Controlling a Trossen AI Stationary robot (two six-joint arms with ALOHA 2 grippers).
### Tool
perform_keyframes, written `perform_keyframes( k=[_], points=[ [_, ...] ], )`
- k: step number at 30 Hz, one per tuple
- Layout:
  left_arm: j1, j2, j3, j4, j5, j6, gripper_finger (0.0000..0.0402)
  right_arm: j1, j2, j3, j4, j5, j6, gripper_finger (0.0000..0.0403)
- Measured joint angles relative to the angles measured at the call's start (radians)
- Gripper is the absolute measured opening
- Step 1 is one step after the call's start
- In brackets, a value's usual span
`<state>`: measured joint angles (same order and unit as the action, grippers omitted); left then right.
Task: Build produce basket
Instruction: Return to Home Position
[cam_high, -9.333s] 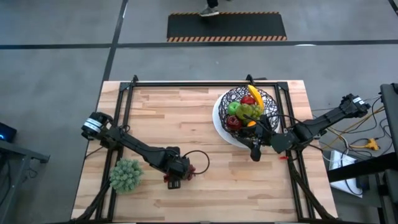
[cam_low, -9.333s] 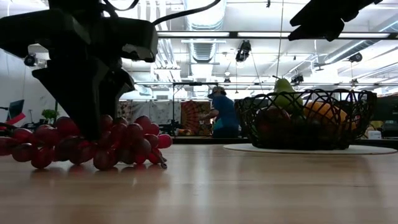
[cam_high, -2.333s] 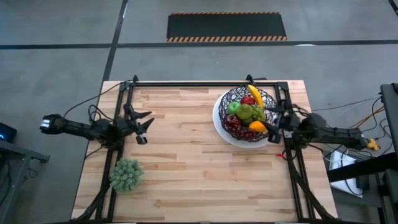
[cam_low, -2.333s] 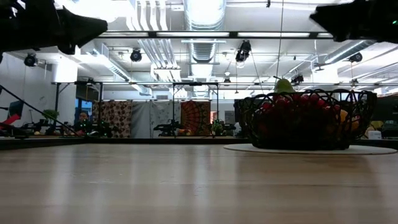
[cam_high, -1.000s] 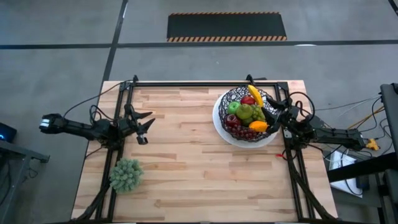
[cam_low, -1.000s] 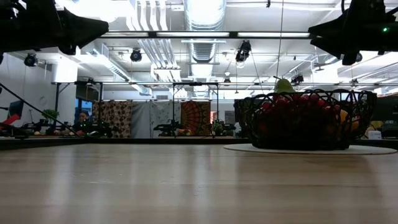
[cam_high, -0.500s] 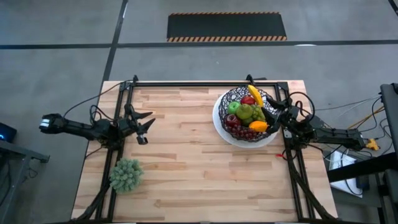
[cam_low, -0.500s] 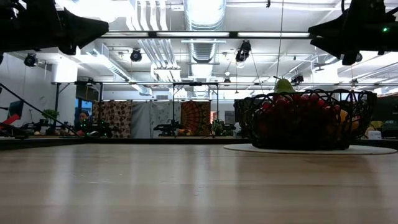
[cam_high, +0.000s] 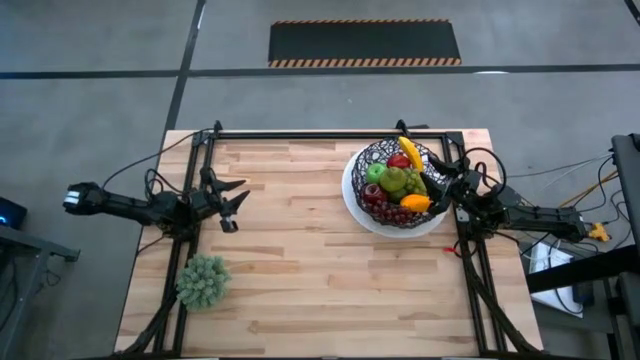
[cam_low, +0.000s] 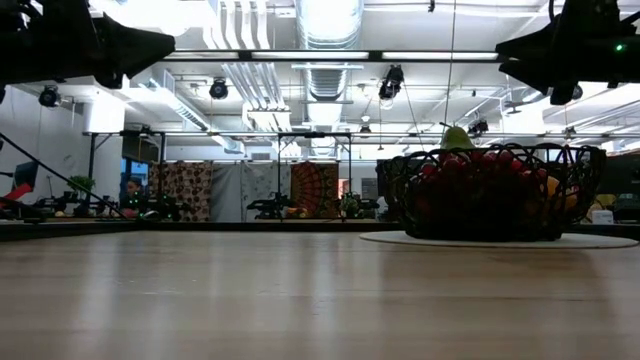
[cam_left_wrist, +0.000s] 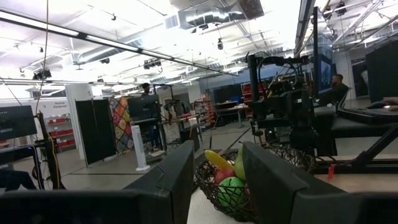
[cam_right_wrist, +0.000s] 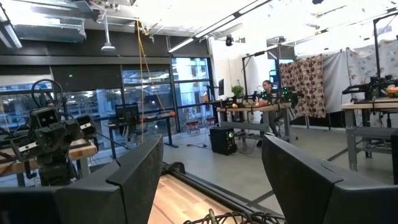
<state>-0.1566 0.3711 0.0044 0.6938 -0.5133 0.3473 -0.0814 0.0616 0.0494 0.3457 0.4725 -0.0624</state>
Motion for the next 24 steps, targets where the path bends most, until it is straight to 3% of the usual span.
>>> perform_keyframes(
  k=[24],
  points=[
    [0.000,0.001,0.000,0.001,0.000,0.000,0.0121,0.000,0.000,0.000,0.000,0.000,0.000,0.0260]
  ],
)
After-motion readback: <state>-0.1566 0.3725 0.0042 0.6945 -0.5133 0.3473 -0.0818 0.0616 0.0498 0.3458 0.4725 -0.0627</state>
